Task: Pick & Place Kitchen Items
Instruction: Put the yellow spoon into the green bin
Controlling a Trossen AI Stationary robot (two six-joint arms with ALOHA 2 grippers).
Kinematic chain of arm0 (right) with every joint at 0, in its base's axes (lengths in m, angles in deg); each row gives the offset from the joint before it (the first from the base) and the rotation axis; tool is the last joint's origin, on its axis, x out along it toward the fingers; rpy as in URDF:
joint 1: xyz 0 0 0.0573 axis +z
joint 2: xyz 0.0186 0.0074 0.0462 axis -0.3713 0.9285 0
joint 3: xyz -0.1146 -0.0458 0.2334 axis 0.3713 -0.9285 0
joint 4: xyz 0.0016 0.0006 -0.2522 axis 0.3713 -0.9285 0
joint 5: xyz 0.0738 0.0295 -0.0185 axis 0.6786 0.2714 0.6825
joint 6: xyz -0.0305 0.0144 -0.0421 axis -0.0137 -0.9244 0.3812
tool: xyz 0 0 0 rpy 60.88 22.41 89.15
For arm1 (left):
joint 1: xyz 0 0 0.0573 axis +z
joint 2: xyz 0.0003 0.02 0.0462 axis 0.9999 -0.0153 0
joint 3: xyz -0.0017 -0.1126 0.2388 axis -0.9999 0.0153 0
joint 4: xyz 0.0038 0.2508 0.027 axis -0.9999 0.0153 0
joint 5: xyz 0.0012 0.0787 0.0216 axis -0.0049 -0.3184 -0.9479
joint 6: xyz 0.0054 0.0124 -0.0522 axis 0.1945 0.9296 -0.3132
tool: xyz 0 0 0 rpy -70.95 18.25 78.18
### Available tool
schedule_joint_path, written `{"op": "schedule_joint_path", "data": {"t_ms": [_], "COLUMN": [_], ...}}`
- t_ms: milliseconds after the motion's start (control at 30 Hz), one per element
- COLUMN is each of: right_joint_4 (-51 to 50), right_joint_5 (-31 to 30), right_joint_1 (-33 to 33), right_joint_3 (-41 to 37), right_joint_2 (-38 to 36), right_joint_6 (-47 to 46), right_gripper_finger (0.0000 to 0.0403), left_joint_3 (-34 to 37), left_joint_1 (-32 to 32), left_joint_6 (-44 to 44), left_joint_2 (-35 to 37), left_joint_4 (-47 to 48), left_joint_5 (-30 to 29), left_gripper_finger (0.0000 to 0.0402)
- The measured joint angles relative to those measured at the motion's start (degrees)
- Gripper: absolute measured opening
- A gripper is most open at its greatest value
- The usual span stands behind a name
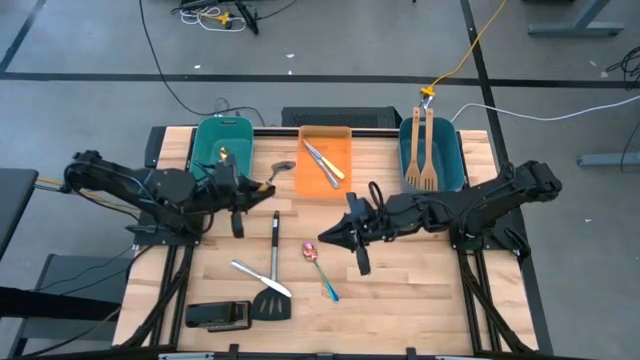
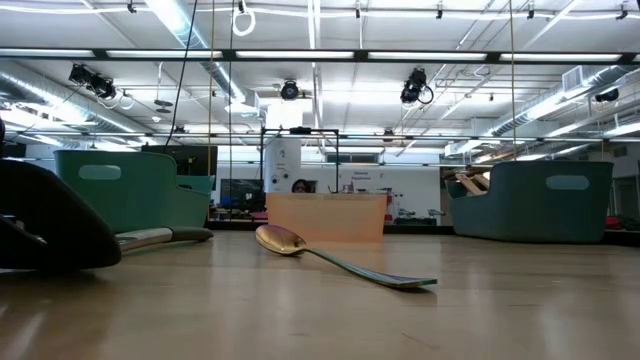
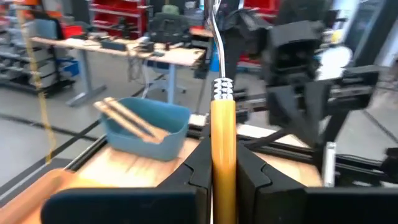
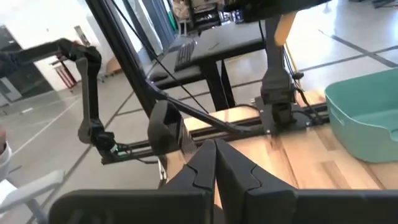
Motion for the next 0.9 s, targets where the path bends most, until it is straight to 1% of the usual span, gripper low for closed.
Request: {"op": "schedule_joint_path", "data": {"t_ms": [233, 300, 433, 500, 567, 667, 800, 900], "right_joint_4": [-0.62, -0.92, -0.95, -1.05, -1.23, -0.46, -0.21, 0.63], "right_joint_5": [-0.45, -1.45, -5.44, -6.87, -7.35, -7.39, -7.5, -7.51], "right_joint_1": [3.46, 4.74, 7.33, 8.35, 9.16, 9.9, 10.13, 9.96], "right_joint_3": [0.02, 0.02, 0.02, 0.02, 0.02, 0.02, 0.02, 0.02], "right_joint_2": [0.46, 1.3, 3.84, 5.53, 6.96, 8.94, 11.02, 11.37], "right_joint_6": [-0.05, -1.07, -1.19, -1.91, -3.29, -4.17, -4.12, -4.19], "right_gripper_finger": [0.002, 0.002, 0.002, 0.002, 0.002, 0.002, 0.002, 0.002], "left_joint_3": [0.04, 0.07, 0.07, 0.09, 0.07, 0.06, 0.04, 0.04], "left_joint_1": [0.0, 0.0, 0.22, 0.74, 1.66, 4.0, 8.88, 13.01], "left_joint_6": [-2.64, -3.24, -6.01, -8.04, -12.03, -20.82, -35.0, -43.6], "left_joint_2": [2.68, 3.05, 4.11, 4.86, 5.58, 7.24, 9.07, 9.68], "left_joint_4": [4.8, 5.95, 9.75, 13.51, 17.23, 26.16, 41.66, 51.31], "left_joint_5": [-5.85, -8.06, -15.81, -19.68, -22.7, -25.93, -27.01, -26.94], "left_gripper_finger": [0.0031, 0.0031, 0.0031, 0.0031, 0.0031, 0.0031, 0.0031, 0.0031]}}
